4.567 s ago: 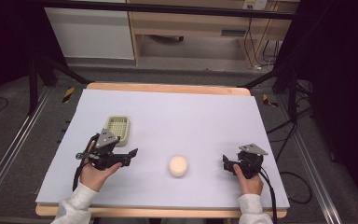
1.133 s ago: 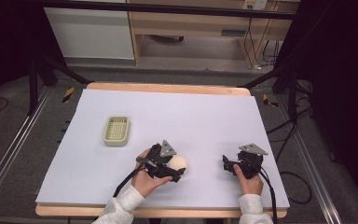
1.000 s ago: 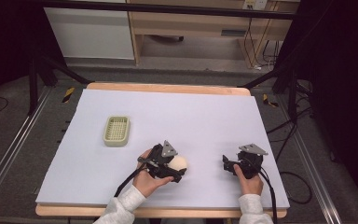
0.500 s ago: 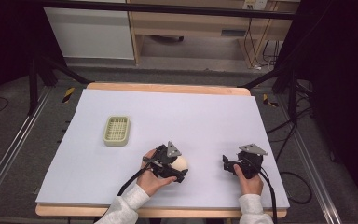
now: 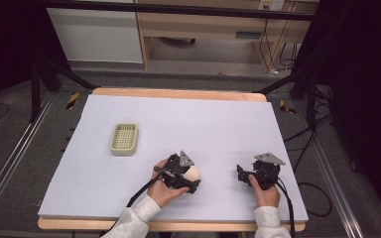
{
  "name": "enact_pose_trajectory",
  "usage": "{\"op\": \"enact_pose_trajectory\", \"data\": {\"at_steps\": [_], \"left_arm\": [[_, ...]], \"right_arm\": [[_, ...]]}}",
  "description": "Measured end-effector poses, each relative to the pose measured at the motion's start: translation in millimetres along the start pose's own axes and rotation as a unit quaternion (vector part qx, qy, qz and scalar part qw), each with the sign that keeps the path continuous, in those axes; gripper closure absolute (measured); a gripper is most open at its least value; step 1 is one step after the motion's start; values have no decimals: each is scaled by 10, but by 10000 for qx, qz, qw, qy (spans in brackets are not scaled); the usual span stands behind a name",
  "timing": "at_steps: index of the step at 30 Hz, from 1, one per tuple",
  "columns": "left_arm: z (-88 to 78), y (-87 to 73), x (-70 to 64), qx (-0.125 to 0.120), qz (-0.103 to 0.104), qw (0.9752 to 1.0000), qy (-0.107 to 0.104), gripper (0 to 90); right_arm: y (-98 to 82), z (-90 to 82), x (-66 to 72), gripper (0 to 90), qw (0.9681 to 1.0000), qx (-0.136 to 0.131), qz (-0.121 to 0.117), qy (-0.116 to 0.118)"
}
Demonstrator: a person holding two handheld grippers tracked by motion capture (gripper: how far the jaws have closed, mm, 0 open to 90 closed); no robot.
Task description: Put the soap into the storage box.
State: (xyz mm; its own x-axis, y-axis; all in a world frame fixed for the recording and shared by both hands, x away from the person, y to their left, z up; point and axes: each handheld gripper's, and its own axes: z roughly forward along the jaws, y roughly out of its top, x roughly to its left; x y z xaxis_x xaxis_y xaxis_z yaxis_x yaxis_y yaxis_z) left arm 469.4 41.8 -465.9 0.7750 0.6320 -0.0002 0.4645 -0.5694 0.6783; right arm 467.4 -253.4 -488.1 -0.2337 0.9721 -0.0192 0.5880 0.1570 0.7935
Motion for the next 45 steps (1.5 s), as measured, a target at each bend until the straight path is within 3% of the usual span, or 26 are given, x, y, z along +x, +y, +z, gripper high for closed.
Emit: {"op": "enact_pose_trajectory", "data": {"at_steps": [11, 14, 38, 45], "left_arm": [[38, -7, -6, 111, 34, 9999, -36, 189], [41, -6, -12, 81, 36, 9999, -77, 235], [25, 1, 3, 122, 47, 9999, 2, 241], [-75, 12, 34, 20, 41, 10000, -39, 241]], "right_arm": [[0, 1, -1, 49, 10000, -2, 3, 1], [0, 2, -3, 49, 10000, 1, 13, 3], [0, 2, -11, 49, 10000, 12, 26, 32], [1, 1, -10, 49, 10000, 13, 45, 33]]}}
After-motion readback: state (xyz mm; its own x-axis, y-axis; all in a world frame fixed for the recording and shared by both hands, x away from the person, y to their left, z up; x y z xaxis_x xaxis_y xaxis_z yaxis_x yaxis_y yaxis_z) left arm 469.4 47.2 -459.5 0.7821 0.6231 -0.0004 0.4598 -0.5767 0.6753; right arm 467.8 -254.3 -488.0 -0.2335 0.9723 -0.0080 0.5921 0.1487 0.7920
